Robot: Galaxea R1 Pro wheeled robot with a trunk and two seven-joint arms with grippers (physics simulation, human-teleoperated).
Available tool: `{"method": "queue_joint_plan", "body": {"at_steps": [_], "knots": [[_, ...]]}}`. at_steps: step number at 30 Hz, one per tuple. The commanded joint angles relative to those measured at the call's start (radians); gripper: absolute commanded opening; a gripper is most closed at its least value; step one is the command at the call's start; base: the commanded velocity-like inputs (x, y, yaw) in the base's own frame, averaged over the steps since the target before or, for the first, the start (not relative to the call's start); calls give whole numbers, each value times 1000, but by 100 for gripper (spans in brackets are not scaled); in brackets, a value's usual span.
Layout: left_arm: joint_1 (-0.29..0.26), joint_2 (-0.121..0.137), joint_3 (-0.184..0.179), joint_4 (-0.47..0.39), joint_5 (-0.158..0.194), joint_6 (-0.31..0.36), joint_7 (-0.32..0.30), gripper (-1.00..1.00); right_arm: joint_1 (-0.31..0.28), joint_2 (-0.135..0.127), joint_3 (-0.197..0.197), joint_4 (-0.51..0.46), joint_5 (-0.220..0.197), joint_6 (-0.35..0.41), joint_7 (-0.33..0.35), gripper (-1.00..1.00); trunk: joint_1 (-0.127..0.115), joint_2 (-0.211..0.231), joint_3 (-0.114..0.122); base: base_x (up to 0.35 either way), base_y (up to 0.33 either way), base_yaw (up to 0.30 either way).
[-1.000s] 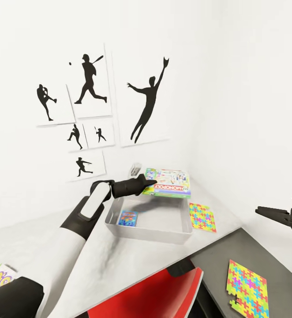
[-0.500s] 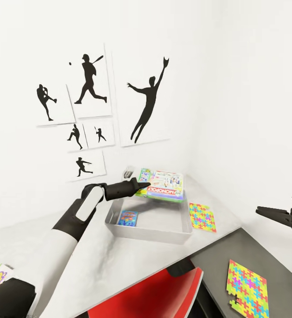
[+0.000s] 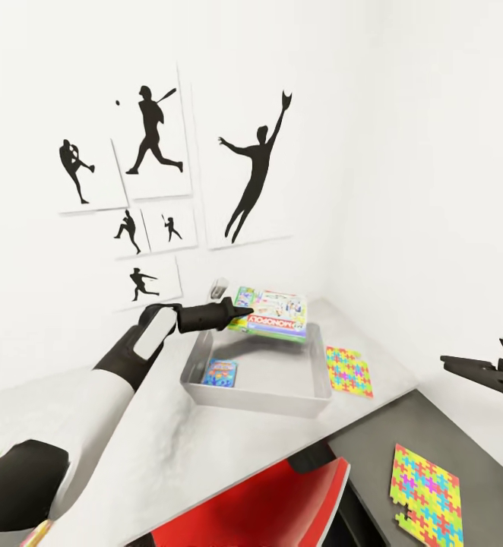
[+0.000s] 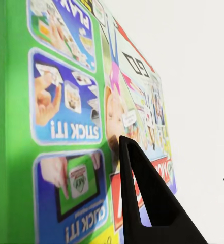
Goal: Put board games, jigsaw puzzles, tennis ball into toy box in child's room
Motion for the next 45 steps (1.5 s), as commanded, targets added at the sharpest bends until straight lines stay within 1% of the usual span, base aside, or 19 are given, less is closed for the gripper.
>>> {"method": "queue_joint_plan", "body": {"at_steps": [1, 8, 13, 18, 21, 26, 45], "knots": [[-6, 0, -2, 11, 0, 2, -4, -100, -1, 0, 0, 0, -1, 4, 3, 100, 1, -2, -4, 0, 0, 0], [-19, -1, -2, 43, -2, 3, 9, -100, -1, 1, 1, 0, 1, 4, 5, 100, 1, -2, -15, 0, 0, 0], [-22, -6, -3, 50, -2, 2, 35, -100, -1, 1, 0, 0, 1, 4, 5, 100, 1, -2, -23, 0, 0, 0], [-23, -34, -4, 54, -2, 2, 104, -100, -1, 1, 0, 0, 1, 4, 5, 100, 1, -2, -31, 0, 0, 0], [-23, -48, -3, 54, 0, 2, 127, -100, -1, 1, 0, 0, 1, 4, 5, 100, 1, -2, -36, 0, 0, 0], [-23, -58, -3, 51, 5, 2, 138, -100, -2, 1, -1, 0, 2, 4, 5, 100, 1, -2, -44, 0, 0, 0], [-23, -69, 0, 52, 13, 0, 146, -100, -3, 1, -2, 0, 1, 4, 5, 100, 1, -2, -75, 0, 0, 0]]}}
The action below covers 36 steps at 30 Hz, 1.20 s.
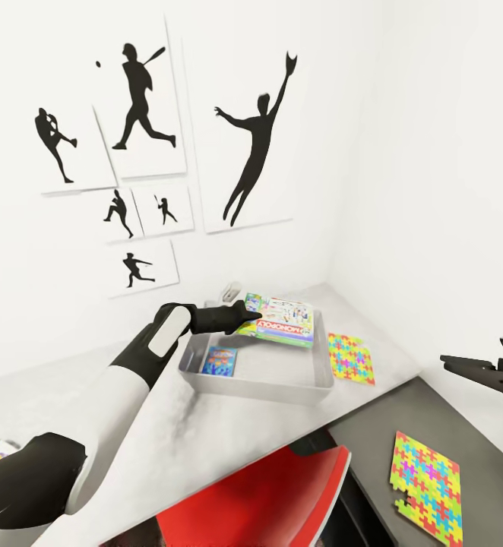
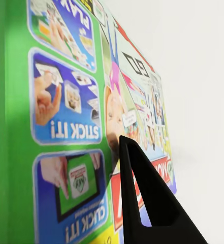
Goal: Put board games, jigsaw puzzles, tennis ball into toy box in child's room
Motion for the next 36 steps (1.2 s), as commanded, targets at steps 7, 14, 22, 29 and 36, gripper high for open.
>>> {"method": "queue_joint_plan", "body": {"at_steps": [7, 14, 22, 29, 36], "knots": [[-1, -1, 2, 1, -5, 2, -4, -100, -1, 0, 0, 0, -1, 4, 2, 100, 1, -2, -14, 0, 0, 0], [-1, -1, 5, 1, -4, 2, -5, -100, 0, 0, -4, 0, -1, 4, 2, 100, 1, -2, -21, 0, 0, 0], [-1, 1, 9, 1, -4, 1, -6, -100, 0, 1, -8, 0, -1, 2, 2, 100, 1, -2, -24, 0, 0, -68], [-1, 2, 11, 2, -2, 0, -8, -100, 0, 1, -9, 0, -1, -2, 2, 100, 1, -2, -24, 0, 0, -31], [-1, 3, 23, 2, -2, -4, -9, -100, 0, 1, -9, 0, -1, -5, 3, 100, 1, -2, -25, 0, 0, -11]]}}
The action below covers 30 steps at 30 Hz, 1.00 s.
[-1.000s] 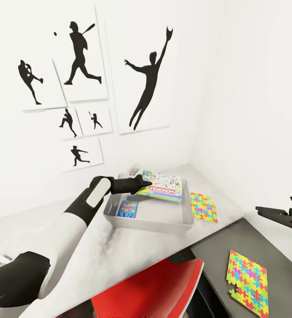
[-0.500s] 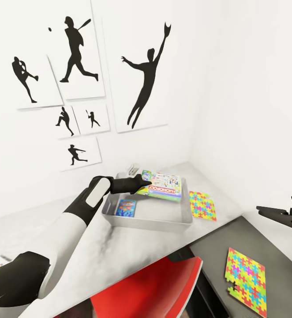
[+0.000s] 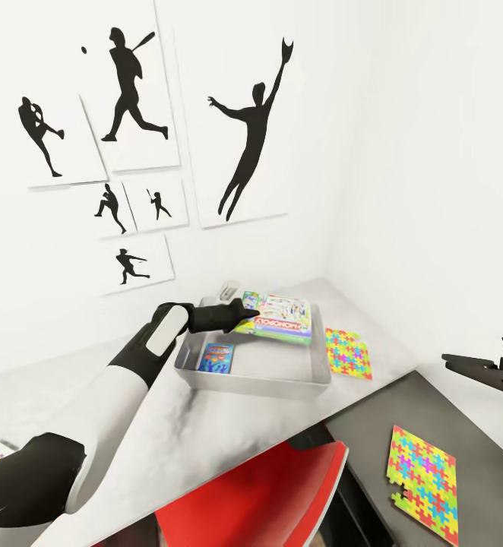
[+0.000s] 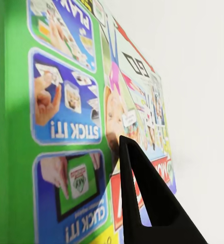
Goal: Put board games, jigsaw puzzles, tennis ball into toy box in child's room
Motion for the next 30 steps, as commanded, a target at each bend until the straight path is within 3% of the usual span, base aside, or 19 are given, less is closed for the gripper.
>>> {"method": "queue_joint_plan", "body": {"at_steps": [1, 14, 30], "knots": [[0, 0, 6, 0, -4, 2, -6, -100, -1, 0, 0, 0, -1, 4, 2, 100, 1, -2, -2, 0, 0, -4], [4, 2, 50, 0, -6, -2, -4, -100, -1, 0, 0, 0, -1, 2, 4, 100, 1, -2, -2, 0, 0, -2], [-2, -9, 54, 2, -10, -4, 12, -100, -1, -1, -2, 0, -1, 4, 5, 100, 1, -2, -20, 0, 0, 0]]}}
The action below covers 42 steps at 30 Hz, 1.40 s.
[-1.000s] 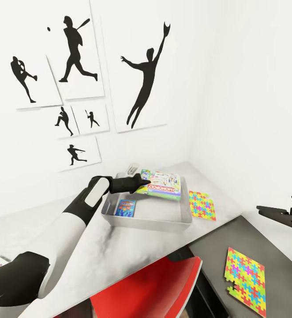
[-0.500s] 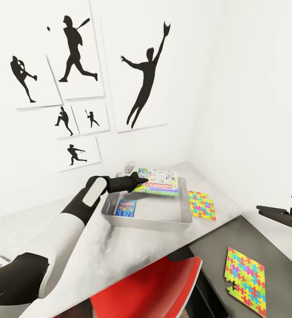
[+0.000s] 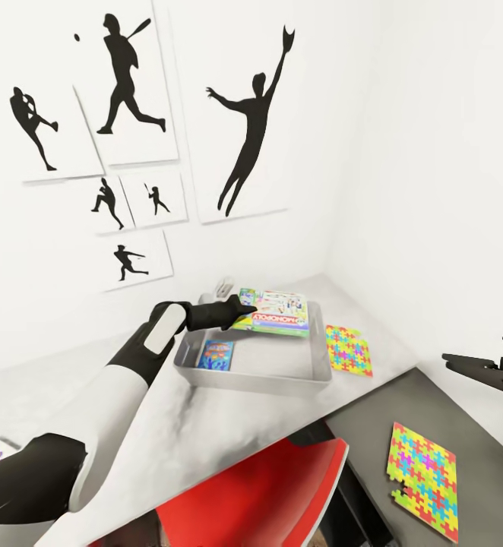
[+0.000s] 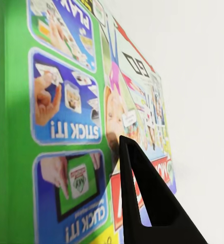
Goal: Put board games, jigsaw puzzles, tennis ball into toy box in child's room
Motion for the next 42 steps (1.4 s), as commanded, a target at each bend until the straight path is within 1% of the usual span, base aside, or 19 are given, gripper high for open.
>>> {"method": "queue_joint_plan", "body": {"at_steps": [1, 7, 11, 27, 42], "knots": [[-2, -3, 0, 0, -5, 2, -4, -100, -1, 0, -1, 0, -1, 5, 2, 100, 1, -2, -4, 0, 0, 0], [-6, -12, 1, 1, -6, 2, 3, -100, -1, -1, -4, 0, -1, 5, 3, 100, 1, -2, -13, 0, 0, 0], [-9, -13, 0, 1, -7, 2, 5, -100, -1, -1, -5, 0, -1, 5, 3, 100, 1, -2, -19, 0, 0, 0], [-27, -15, -1, 2, -8, 5, 22, -100, -1, 0, -5, 0, -1, 4, 5, 100, 1, -2, -45, 0, 0, 0], [-32, -14, -1, 2, -8, 10, 30, -100, -1, 0, -5, 0, -1, 4, 5, 100, 1, -2, -70, 0, 0, 0]]}}
